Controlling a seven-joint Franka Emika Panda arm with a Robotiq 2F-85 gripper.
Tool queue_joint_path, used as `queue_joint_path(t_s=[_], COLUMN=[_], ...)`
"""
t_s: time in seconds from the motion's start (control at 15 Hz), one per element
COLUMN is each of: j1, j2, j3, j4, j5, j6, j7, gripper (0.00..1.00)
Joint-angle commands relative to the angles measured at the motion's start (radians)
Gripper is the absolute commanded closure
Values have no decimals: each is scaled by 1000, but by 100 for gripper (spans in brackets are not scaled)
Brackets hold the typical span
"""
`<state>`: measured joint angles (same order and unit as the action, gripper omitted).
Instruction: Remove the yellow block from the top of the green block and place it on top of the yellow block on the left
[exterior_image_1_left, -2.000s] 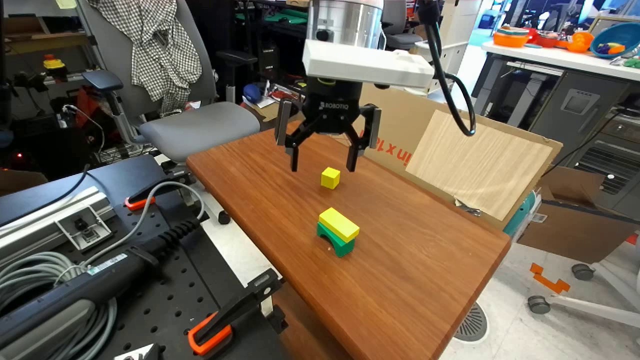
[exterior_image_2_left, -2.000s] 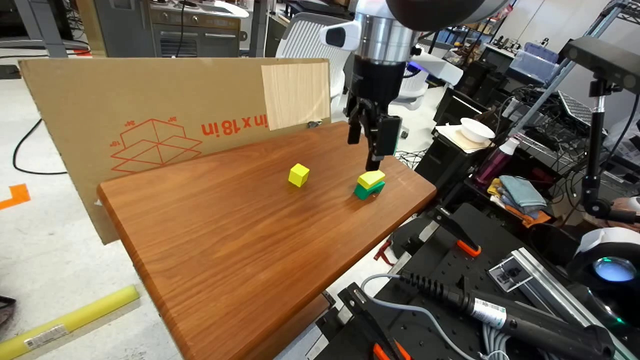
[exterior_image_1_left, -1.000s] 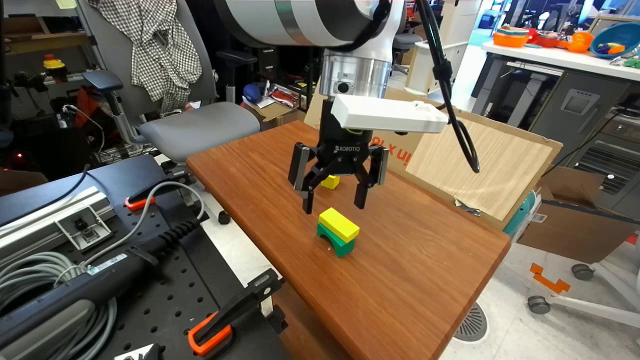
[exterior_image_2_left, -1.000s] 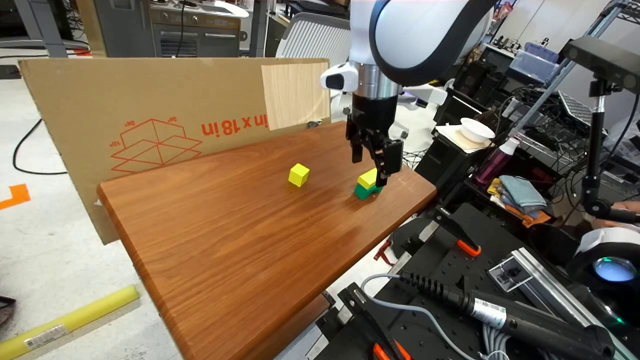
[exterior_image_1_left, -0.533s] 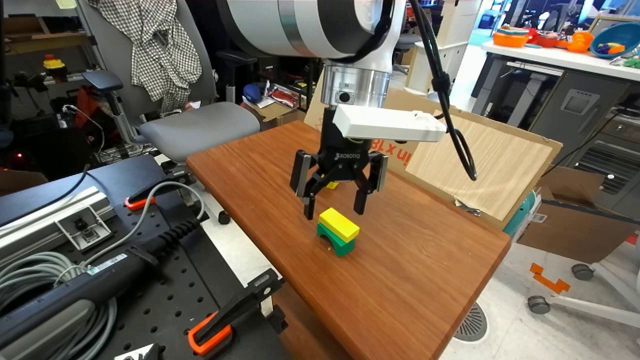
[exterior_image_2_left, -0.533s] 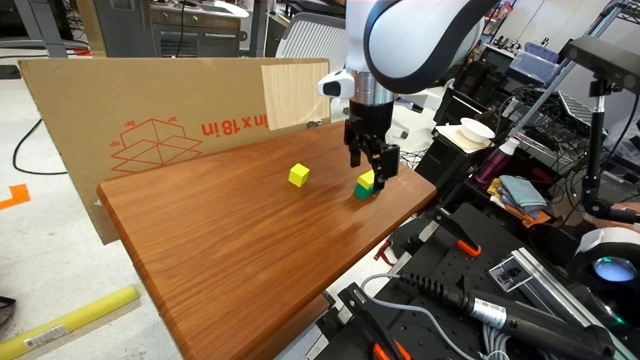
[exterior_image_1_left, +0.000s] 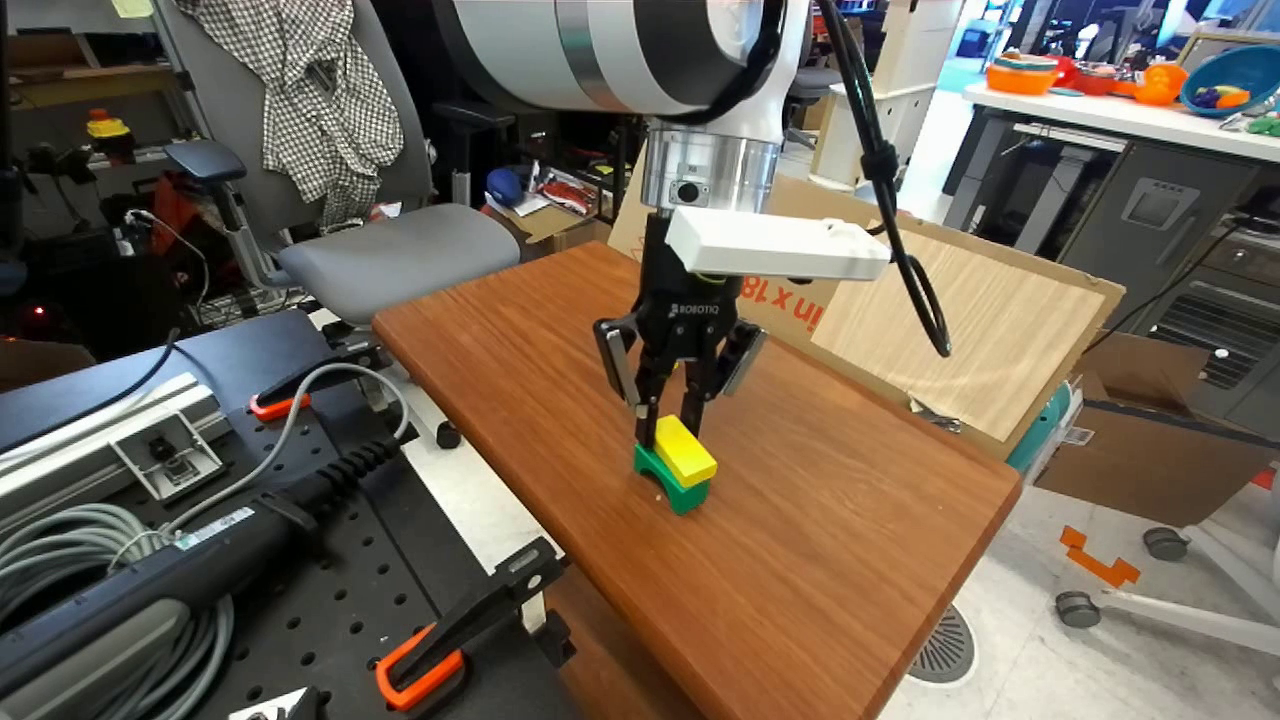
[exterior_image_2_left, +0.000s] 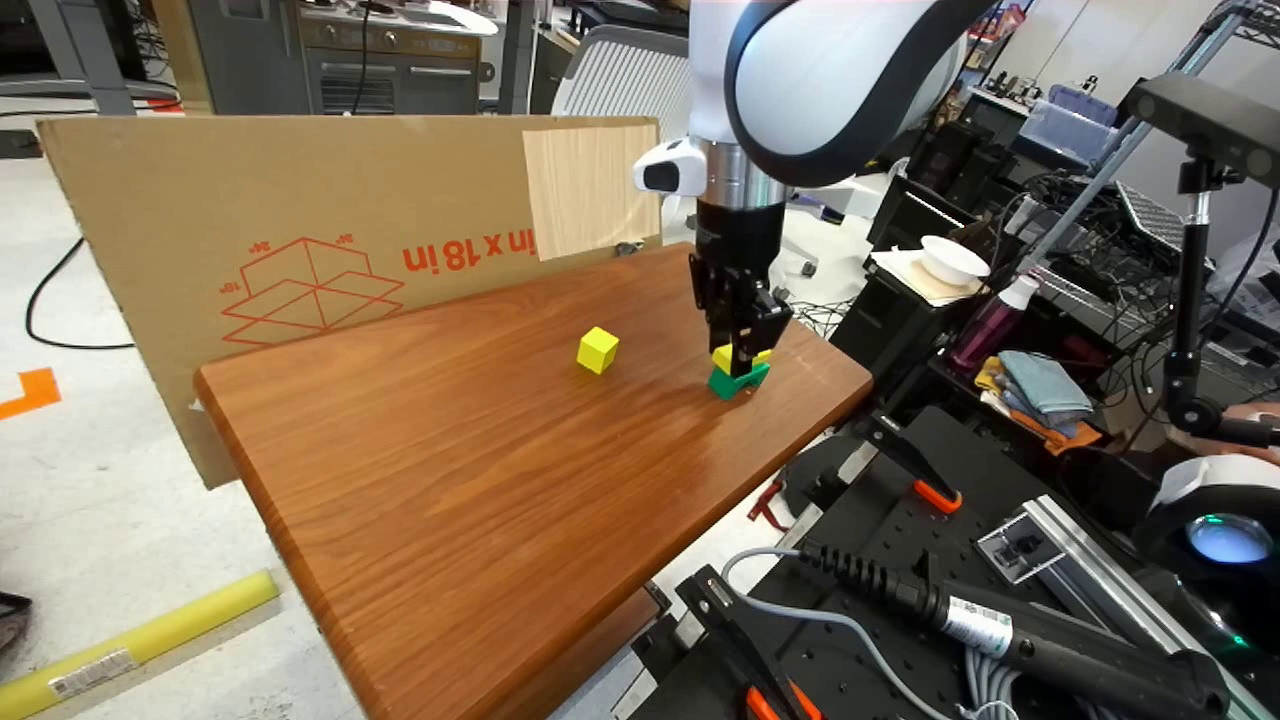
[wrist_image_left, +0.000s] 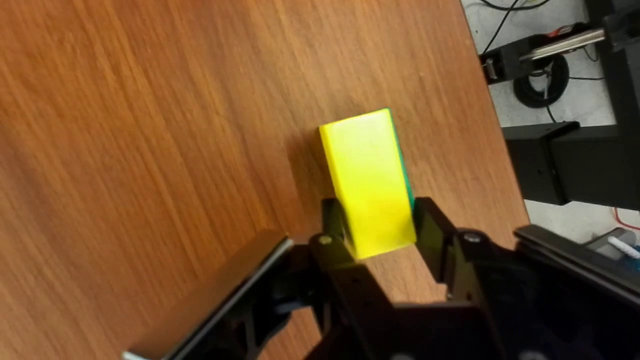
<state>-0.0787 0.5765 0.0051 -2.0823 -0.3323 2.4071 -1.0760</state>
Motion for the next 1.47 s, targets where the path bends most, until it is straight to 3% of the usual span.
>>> queue_joint_path(t_s=[0.0, 0.33, 0.6, 0.93, 1.4], j1=[9, 3, -11, 19, 76], j2=[-3, -32, -58, -45, -11], j3=[-5, 10, 34, 29, 12], j4=[16, 19, 58, 97, 94], j5=[-30, -2, 90, 173, 144], j6=[-28, -11, -8, 45, 175], j7=[-1, 7, 70, 314, 715], gripper=[88, 91, 91, 91, 91])
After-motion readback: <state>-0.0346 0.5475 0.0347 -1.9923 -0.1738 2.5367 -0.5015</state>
